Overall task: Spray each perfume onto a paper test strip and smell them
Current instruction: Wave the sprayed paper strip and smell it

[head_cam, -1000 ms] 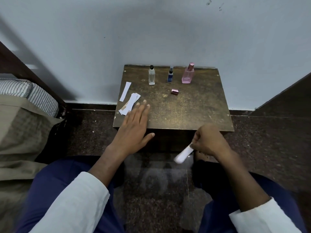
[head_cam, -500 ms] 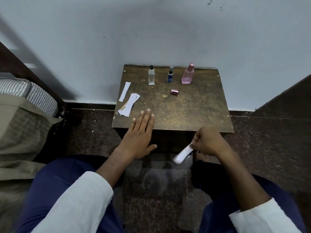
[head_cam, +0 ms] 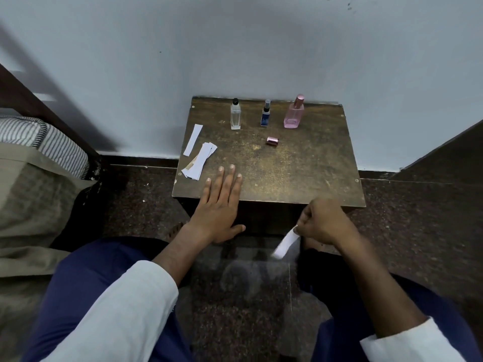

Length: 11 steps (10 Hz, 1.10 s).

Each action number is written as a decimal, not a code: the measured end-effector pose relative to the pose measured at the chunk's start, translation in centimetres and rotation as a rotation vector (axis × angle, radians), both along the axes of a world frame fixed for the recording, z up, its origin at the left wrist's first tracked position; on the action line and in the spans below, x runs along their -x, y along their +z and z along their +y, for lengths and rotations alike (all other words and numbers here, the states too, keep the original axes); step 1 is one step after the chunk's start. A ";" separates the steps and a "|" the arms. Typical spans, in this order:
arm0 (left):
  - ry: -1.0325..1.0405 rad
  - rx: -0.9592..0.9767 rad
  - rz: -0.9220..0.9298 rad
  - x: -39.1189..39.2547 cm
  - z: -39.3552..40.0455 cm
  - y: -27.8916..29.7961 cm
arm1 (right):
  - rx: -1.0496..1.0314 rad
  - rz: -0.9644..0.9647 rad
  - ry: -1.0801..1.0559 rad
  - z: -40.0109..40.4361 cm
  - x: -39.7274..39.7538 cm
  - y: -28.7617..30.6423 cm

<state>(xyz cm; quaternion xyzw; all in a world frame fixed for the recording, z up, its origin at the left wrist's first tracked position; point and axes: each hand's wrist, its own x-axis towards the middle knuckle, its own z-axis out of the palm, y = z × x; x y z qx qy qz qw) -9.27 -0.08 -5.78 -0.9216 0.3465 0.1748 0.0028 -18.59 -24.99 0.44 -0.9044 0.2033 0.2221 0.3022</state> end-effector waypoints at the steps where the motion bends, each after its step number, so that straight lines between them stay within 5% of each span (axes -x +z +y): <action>1: 0.008 -0.005 0.043 -0.1 -0.1 0.0 | -0.589 -0.098 -0.151 0.2 0.4 1.0; 2: 0.006 -0.018 0.071 -0.3 -0.3 0.4 | -1.420 -0.270 -0.271 0.4 0.2 3.8; 3: 0.003 -0.016 0.081 -0.3 -0.2 0.6 | -1.528 -0.374 -0.336 0.3 -0.3 4.0; 4: 0.032 0.068 0.065 -0.6 -0.1 1.0 | -0.942 -0.186 -0.395 -0.1 -0.6 2.4; 5: 0.119 0.238 -0.020 -1.4 -0.3 1.0 | -0.200 -0.013 0.113 -0.5 -0.3 0.8; 6: 0.180 0.274 -0.026 -2.1 -0.1 0.2 | -0.425 -0.020 0.262 -0.1 0.3 1.7; 7: 0.181 0.236 -0.052 -2.1 -0.2 -0.8 | -1.280 -0.234 0.083 -0.1 0.5 3.5; 8: 0.195 0.239 -0.060 -2.0 -0.3 -1.0 | -1.685 -0.274 -0.111 -0.5 -0.4 3.6; 9: 0.197 0.222 -0.040 -2.2 -0.4 -0.7 | -0.564 -0.148 -0.139 -1.5 -0.8 0.3; 10: 0.200 0.209 -0.001 -2.2 -0.6 -0.4 | 0.094 -0.011 0.042 -1.2 -0.4 -1.3; 11: 0.199 0.197 0.016 -2.3 -0.6 -0.3 | -0.759 -0.054 -0.102 -1.0 -0.1 0.2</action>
